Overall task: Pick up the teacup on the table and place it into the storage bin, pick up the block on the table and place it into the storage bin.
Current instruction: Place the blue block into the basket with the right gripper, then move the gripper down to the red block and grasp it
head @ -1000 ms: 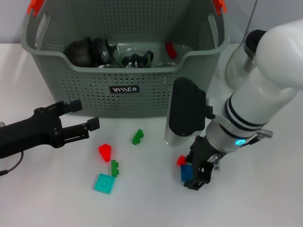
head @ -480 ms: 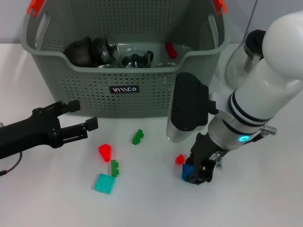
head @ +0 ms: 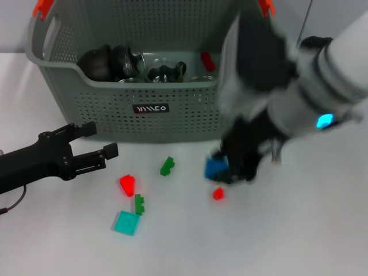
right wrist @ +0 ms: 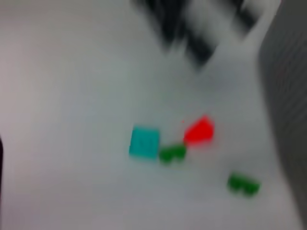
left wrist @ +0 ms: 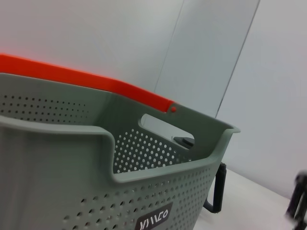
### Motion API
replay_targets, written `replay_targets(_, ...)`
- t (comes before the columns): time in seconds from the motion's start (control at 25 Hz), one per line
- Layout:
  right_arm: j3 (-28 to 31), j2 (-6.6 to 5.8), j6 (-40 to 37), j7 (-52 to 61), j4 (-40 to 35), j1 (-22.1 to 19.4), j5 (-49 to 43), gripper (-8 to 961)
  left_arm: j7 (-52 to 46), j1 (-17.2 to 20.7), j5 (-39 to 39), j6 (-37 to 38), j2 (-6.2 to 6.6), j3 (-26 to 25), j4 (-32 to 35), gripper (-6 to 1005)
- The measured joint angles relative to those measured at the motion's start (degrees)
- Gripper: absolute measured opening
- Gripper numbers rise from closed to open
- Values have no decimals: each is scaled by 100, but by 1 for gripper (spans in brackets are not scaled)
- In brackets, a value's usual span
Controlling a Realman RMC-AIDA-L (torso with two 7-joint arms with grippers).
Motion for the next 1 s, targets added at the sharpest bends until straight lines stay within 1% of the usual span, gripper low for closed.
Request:
replay_targets(0.08, 509, 3, -318, 8, -477, 87, 308, 428, 0, 7, 1, 4, 0, -4, 0, 878)
replay_targets(0.16, 1215, 5, -548, 85, -894, 293, 707, 432, 0, 10, 0, 16, 0, -9, 0, 878)
replay_targets(0.2, 1582, 1, -534, 166, -1021, 426, 851, 434, 0, 11, 0, 22, 0, -10, 1, 878)
replay_targets(0.28, 2321, -5, -292, 308, -1081, 711, 990, 439, 1, 12, -1, 29, 0, -10, 1, 878)
replay_targets(0.32, 2598, -8, -80, 348, -1031, 804, 966, 441, 3, 13, 0, 32, 0, -10, 1, 878)
replay_targets(0.36, 2984, -31, 481, 383, -833, 945, 849, 443, 4, 13, -1, 33, 0, -9, 0, 877)
replay_targets(0.4, 2984, -31, 481, 383, -833, 945, 849, 445, 6, 16, -2, 36, 0, -9, 1, 877)
replay_targets(0.48, 3038, -103, 973, 383, -549, 1018, 685, 449, 8, 23, -3, 42, -1, -9, 2, 877)
replay_targets(0.56, 3031, -176, 1270, 363, -233, 1077, 547, 454, 8, 35, -3, 46, -5, -9, 5, 877)
replay_targets(0.68, 3022, -219, 1500, 315, 180, 1156, 319, 460, 9, 45, -4, 48, -9, -8, 2, 877)
replay_targets(0.84, 2959, -193, 1636, 272, 316, 1188, -23, 469, -4, 56, -5, 50, -15, -10, 0, 877)
replay_targets(0.96, 2932, -139, 1614, 141, 117, 1081, 27, 475, -12, 58, -5, 53, -17, -20, 0, 877)
replay_targets(1.0, 2946, -117, 1549, 47, -9, 1006, 161, 526, -12, 59, -5, 57, -18, -23, 0, 877)
